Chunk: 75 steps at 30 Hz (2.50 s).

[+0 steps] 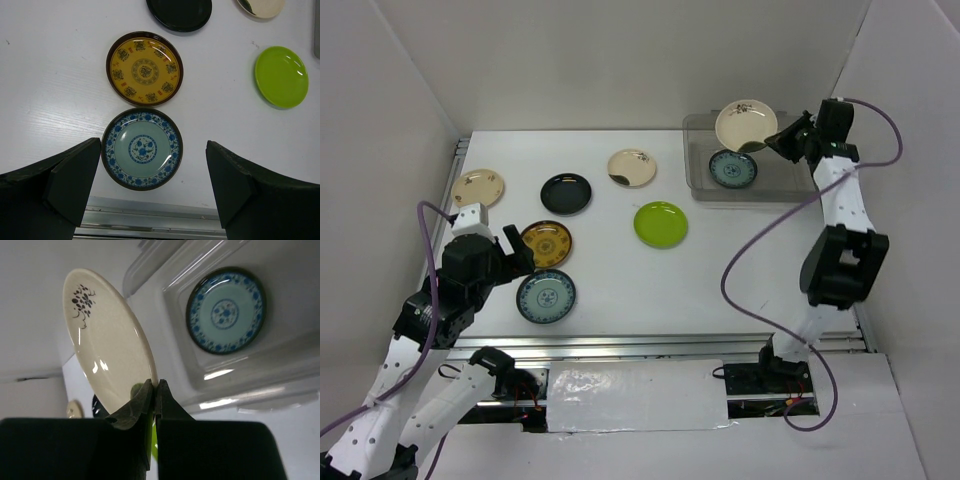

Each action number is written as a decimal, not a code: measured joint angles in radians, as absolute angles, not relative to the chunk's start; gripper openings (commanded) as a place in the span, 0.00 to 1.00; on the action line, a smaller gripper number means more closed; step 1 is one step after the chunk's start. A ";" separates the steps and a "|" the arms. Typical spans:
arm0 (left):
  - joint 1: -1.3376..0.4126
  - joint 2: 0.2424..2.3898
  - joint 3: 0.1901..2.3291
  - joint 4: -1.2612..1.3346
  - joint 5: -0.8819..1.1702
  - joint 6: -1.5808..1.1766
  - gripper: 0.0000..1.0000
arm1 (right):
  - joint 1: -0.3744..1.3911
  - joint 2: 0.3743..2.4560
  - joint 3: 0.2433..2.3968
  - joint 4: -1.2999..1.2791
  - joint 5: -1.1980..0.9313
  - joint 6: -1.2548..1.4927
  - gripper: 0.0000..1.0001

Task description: Place the plates into the plastic bin on the countertop

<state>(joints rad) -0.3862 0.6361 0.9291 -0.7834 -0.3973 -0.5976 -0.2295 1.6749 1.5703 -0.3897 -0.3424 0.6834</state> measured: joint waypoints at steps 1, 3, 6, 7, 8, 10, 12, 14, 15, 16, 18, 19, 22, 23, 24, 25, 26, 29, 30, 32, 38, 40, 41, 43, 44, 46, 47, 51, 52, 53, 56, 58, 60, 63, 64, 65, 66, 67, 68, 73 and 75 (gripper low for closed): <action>-0.386 0.638 0.929 -0.783 -0.397 -0.598 0.99 | -0.230 1.758 1.642 -0.399 -0.330 0.678 0.00; -0.386 0.637 0.929 -0.784 -0.396 -0.598 0.99 | -0.233 1.901 1.774 -0.455 -0.317 0.661 0.00; -0.386 0.637 0.928 -0.783 -0.394 -0.597 0.99 | -0.237 2.091 1.959 -0.531 -0.306 0.637 0.00; -0.386 0.637 0.927 -0.782 -0.393 -0.597 0.99 | -0.239 2.146 2.009 -0.547 -0.304 0.630 0.00; -0.386 0.636 0.926 -0.782 -0.392 -0.596 0.99 | -0.241 2.189 2.044 -0.562 -0.304 0.627 0.00; -0.386 0.637 0.926 -0.781 -0.389 -0.589 0.99 | -0.243 2.253 2.084 -0.583 -0.306 0.619 0.00; -0.386 0.638 0.926 -0.781 -0.386 -0.581 0.99 | -0.243 2.296 2.101 -0.600 -0.307 0.613 0.00; -0.386 0.639 0.926 -0.781 -0.382 -0.579 0.99 | -0.243 2.328 2.109 -0.607 -0.305 0.611 0.01; -0.386 0.640 0.926 -0.781 -0.380 -0.579 0.99 | -0.243 2.337 2.112 -0.611 -0.305 0.610 0.02; -0.386 0.642 0.926 -0.780 -0.379 -0.578 0.99 | -0.242 2.349 2.117 -0.616 -0.303 0.610 0.06; -0.386 0.645 0.926 -0.780 -0.377 -0.578 0.99 | -0.241 2.365 2.127 -0.622 -0.300 0.610 0.17; -0.386 0.647 0.926 -0.780 -0.376 -0.577 0.99 | -0.240 2.372 2.131 -0.622 -0.297 0.612 0.36; -0.386 0.648 0.926 -0.780 -0.372 -0.577 0.99 | -0.237 2.380 2.138 -0.625 -0.288 0.612 0.60; -0.386 0.647 0.926 -0.779 -0.372 -0.577 0.99 | -0.236 2.380 2.138 -0.629 -0.287 0.611 0.66; -0.386 0.647 0.926 -0.779 -0.372 -0.577 0.99 | -0.234 2.380 2.141 -0.630 -0.284 0.611 0.68; -0.386 0.647 0.926 -0.779 -0.372 -0.577 0.99 | -0.231 2.378 2.141 -0.629 -0.280 0.605 0.99; -0.386 0.647 0.926 -0.779 -0.371 -0.577 0.99 | -0.226 2.368 2.136 -0.628 -0.272 0.607 1.00; -0.386 0.651 0.926 -0.779 -0.372 -0.577 0.99 | -0.189 2.265 2.039 -0.622 -0.232 0.584 1.00; -0.386 0.654 0.926 -0.779 -0.373 -0.578 0.99 | -0.170 2.203 1.996 -0.623 -0.214 0.576 1.00; -0.386 0.663 0.926 -0.780 -0.378 -0.580 0.99 | -0.109 2.043 1.882 -0.601 -0.161 0.557 1.00; -0.386 0.741 0.928 -0.792 -0.426 -0.593 0.99 | 0.248 1.500 1.492 -0.414 -0.100 0.527 0.99; -0.386 0.768 0.928 -0.796 -0.430 -0.603 0.99 | 0.316 1.383 1.298 -0.313 -0.114 0.557 0.97; -0.386 0.779 0.928 -0.796 -0.430 -0.603 0.99 | 0.321 1.346 1.212 -0.275 -0.118 0.574 0.94; -0.386 0.784 0.928 -0.800 -0.430 -0.605 0.99 | 0.302 1.331 1.033 -0.163 -0.129 0.619 0.93; -0.386 0.777 0.928 -0.800 -0.430 -0.605 0.99 | 0.295 1.352 0.954 -0.106 -0.131 0.639 0.92; -0.386 0.756 0.928 -0.799 -0.429 -0.605 0.99 | 0.281 1.438 0.834 -0.034 -0.138 0.667 0.90; -0.386 0.741 0.928 -0.799 -0.429 -0.605 0.99 | 0.279 1.478 0.797 -0.020 -0.146 0.677 0.90; -0.386 0.705 0.928 -0.798 -0.429 -0.605 0.99 | 0.268 1.576 0.751 0.022 -0.191 0.704 0.89; -0.386 0.699 0.928 -0.798 -0.429 -0.605 0.99 | 0.263 1.586 0.756 0.041 -0.199 0.709 0.88; -0.386 0.696 0.928 -0.797 -0.429 -0.605 0.99 | 0.259 1.606 0.770 0.056 -0.203 0.714 0.86; -0.386 0.699 0.928 -0.798 -0.429 -0.605 0.99 | 0.248 1.695 0.837 0.085 -0.212 0.724 0.75; -0.386 0.700 0.928 -0.798 -0.429 -0.605 0.99 | 0.244 1.765 0.897 0.091 -0.229 0.741 0.63; -0.386 0.702 0.928 -0.798 -0.429 -0.605 0.99 | 0.238 1.812 0.945 0.089 -0.235 0.752 0.56; -0.386 0.701 0.928 -0.797 -0.429 -0.605 0.99 | 0.230 1.851 0.982 0.075 -0.241 0.774 0.44; -0.386 0.700 0.928 -0.797 -0.429 -0.605 0.99 | 0.227 1.860 0.996 0.061 -0.240 0.780 0.35; -0.386 0.699 0.928 -0.798 -0.429 -0.605 0.99 | 0.225 1.872 1.012 0.047 -0.240 0.781 0.23; -0.386 0.698 0.928 -0.798 -0.429 -0.605 0.99 | 0.224 1.884 1.030 0.028 -0.237 0.784 0.12; -0.386 0.697 0.928 -0.797 -0.429 -0.605 0.99 | 0.224 1.897 1.047 0.016 -0.236 0.785 0.00; -0.386 0.696 0.928 -0.797 -0.429 -0.605 0.99 | 0.225 1.906 1.059 0.008 -0.239 0.787 0.00; -0.386 0.693 0.928 -0.797 -0.428 -0.604 0.99 | 0.251 1.879 1.066 -0.021 -0.239 0.792 0.00; -0.386 0.689 0.928 -0.795 -0.424 -0.604 0.99 | 0.285 1.837 1.065 -0.054 -0.253 0.786 0.00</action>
<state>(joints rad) -0.3862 0.6891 0.9276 -0.7948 -0.4236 -0.6041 0.2852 1.8374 1.0653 -0.0544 -0.2527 0.7864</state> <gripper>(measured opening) 0.993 0.026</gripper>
